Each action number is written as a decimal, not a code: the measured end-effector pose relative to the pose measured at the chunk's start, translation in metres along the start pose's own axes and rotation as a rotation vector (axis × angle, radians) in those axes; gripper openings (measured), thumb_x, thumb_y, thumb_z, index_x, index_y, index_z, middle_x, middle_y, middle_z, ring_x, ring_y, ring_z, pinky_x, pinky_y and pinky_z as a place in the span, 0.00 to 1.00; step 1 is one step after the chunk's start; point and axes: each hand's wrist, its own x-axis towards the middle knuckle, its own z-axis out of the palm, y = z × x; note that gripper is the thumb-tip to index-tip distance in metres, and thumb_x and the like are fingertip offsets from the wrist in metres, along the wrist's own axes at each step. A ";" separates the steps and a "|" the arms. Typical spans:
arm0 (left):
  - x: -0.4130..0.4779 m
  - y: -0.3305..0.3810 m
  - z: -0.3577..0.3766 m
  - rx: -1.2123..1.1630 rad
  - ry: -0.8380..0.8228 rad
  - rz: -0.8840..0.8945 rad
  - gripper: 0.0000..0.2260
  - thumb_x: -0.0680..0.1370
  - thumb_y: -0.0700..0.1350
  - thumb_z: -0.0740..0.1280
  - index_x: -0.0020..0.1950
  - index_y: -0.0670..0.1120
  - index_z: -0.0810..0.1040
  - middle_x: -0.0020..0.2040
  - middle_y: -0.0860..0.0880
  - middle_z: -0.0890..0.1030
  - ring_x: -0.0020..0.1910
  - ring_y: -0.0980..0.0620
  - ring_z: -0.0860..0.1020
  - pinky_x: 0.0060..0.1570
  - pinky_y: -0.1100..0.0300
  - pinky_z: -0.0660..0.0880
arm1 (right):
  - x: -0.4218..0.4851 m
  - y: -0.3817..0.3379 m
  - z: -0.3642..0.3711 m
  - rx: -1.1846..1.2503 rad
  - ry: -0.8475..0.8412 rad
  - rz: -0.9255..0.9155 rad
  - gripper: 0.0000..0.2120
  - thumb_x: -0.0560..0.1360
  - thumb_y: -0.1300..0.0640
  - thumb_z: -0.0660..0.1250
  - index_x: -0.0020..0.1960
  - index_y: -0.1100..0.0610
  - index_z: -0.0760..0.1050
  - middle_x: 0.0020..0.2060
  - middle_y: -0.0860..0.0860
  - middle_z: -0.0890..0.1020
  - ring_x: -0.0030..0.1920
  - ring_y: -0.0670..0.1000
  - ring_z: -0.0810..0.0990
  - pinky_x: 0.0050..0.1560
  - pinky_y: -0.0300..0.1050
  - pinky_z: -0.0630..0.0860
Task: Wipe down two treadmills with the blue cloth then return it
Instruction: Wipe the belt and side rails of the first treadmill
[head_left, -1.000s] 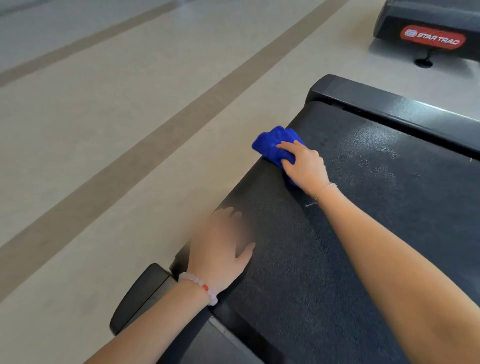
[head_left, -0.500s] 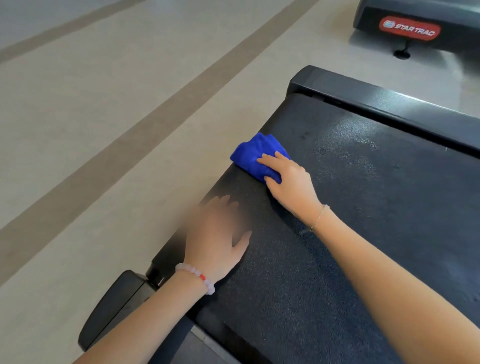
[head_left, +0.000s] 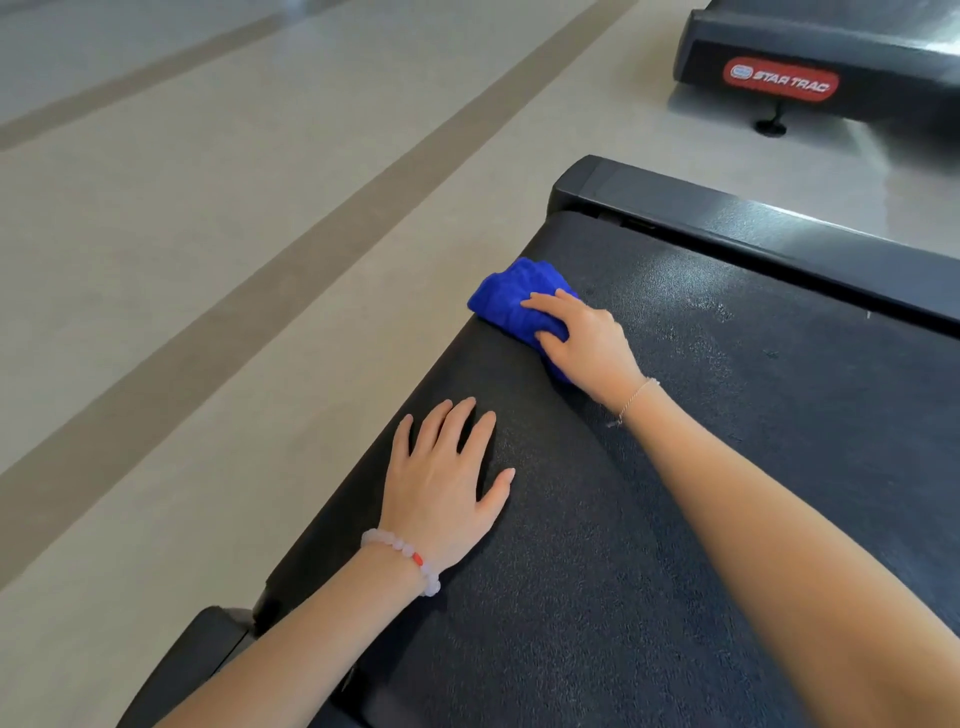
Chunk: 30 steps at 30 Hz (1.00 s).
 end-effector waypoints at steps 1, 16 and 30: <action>0.006 0.000 0.001 0.001 0.005 0.004 0.27 0.75 0.61 0.51 0.64 0.47 0.76 0.64 0.45 0.76 0.63 0.44 0.74 0.59 0.42 0.72 | 0.009 0.006 -0.003 0.012 0.011 0.029 0.19 0.76 0.59 0.61 0.65 0.45 0.72 0.62 0.49 0.76 0.66 0.56 0.70 0.61 0.50 0.67; 0.031 0.002 0.011 -0.015 0.052 0.026 0.25 0.75 0.59 0.53 0.64 0.47 0.75 0.66 0.46 0.74 0.63 0.42 0.73 0.59 0.41 0.71 | 0.074 0.046 -0.026 0.040 0.020 0.134 0.20 0.77 0.57 0.60 0.67 0.45 0.70 0.65 0.53 0.74 0.68 0.59 0.67 0.63 0.51 0.65; 0.052 0.004 0.014 -0.001 0.083 0.033 0.24 0.75 0.59 0.53 0.64 0.49 0.75 0.65 0.47 0.74 0.61 0.42 0.72 0.57 0.43 0.70 | 0.060 0.040 -0.028 0.027 0.082 0.133 0.21 0.76 0.61 0.58 0.68 0.50 0.70 0.64 0.57 0.74 0.72 0.56 0.63 0.61 0.44 0.63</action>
